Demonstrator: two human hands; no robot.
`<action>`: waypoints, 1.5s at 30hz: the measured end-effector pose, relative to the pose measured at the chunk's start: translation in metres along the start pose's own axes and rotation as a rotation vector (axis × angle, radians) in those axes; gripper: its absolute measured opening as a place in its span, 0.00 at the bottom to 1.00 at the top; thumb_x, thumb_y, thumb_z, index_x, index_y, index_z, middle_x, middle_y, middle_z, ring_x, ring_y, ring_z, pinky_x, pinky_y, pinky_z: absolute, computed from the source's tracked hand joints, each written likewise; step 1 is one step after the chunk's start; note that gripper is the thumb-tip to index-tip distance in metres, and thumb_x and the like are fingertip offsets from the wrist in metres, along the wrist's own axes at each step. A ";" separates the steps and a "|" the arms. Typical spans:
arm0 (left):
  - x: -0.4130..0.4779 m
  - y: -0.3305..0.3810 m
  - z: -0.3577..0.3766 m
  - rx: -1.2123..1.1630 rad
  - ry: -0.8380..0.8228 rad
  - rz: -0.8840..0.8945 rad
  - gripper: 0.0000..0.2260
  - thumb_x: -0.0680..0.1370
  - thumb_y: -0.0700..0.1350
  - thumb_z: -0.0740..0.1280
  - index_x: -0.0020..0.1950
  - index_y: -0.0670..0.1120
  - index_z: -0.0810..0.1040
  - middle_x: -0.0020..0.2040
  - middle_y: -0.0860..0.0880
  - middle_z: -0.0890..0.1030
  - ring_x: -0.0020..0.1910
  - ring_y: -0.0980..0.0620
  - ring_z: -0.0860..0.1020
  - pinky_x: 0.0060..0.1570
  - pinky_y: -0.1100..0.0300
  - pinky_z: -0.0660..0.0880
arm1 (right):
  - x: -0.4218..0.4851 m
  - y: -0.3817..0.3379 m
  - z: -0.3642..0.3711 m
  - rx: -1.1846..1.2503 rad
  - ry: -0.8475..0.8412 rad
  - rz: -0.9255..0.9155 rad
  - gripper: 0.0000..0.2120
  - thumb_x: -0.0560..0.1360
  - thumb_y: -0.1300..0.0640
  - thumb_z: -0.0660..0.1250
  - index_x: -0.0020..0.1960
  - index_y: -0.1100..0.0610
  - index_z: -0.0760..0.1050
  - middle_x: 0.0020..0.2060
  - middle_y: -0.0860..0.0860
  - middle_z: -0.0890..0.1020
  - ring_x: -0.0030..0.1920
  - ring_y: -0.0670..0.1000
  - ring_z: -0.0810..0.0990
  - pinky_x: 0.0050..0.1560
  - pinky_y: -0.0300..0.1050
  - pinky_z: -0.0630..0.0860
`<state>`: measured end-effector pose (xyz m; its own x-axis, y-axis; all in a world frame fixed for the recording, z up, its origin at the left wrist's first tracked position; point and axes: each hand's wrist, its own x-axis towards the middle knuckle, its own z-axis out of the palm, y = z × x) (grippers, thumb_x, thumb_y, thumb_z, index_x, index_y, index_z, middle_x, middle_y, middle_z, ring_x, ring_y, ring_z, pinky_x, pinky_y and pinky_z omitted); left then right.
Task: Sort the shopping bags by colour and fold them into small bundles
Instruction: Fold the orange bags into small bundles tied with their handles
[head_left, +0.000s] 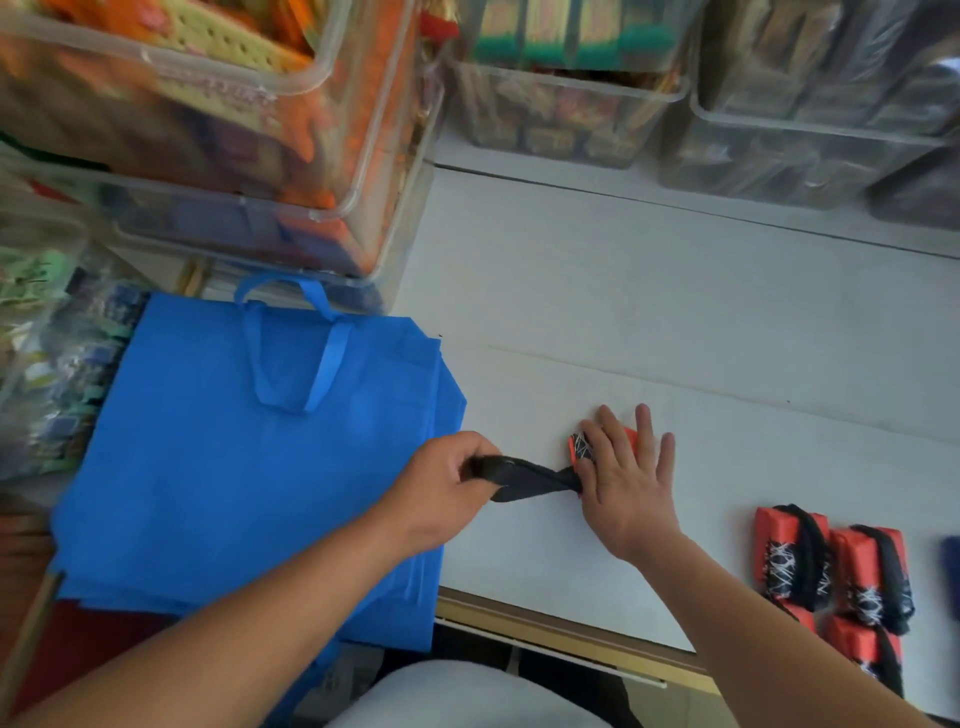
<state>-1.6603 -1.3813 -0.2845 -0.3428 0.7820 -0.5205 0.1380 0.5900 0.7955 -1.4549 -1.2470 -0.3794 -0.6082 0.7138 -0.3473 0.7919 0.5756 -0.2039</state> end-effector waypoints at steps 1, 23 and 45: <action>-0.005 0.002 0.001 -0.036 -0.029 -0.033 0.06 0.77 0.38 0.71 0.44 0.50 0.82 0.40 0.53 0.83 0.40 0.57 0.79 0.42 0.61 0.75 | -0.007 -0.002 -0.003 -0.013 0.006 -0.013 0.29 0.83 0.44 0.39 0.81 0.49 0.57 0.82 0.46 0.53 0.81 0.58 0.36 0.78 0.64 0.37; -0.001 -0.027 0.097 0.126 0.509 -0.291 0.08 0.79 0.51 0.70 0.53 0.48 0.75 0.53 0.51 0.77 0.49 0.53 0.76 0.49 0.57 0.75 | -0.051 0.030 0.000 0.124 -0.038 0.107 0.29 0.78 0.30 0.54 0.75 0.41 0.57 0.80 0.46 0.49 0.80 0.52 0.32 0.79 0.63 0.42; 0.014 -0.020 0.082 0.875 -0.171 0.901 0.03 0.76 0.38 0.68 0.47 0.43 0.77 0.50 0.48 0.78 0.50 0.46 0.77 0.52 0.51 0.77 | 0.001 0.045 -0.031 0.096 -0.209 0.105 0.36 0.77 0.30 0.59 0.80 0.33 0.47 0.81 0.43 0.41 0.77 0.50 0.25 0.78 0.62 0.35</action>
<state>-1.5917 -1.3655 -0.3337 0.3067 0.9517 0.0114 0.8477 -0.2786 0.4514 -1.4215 -1.2076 -0.3602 -0.5057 0.6642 -0.5505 0.8578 0.4550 -0.2391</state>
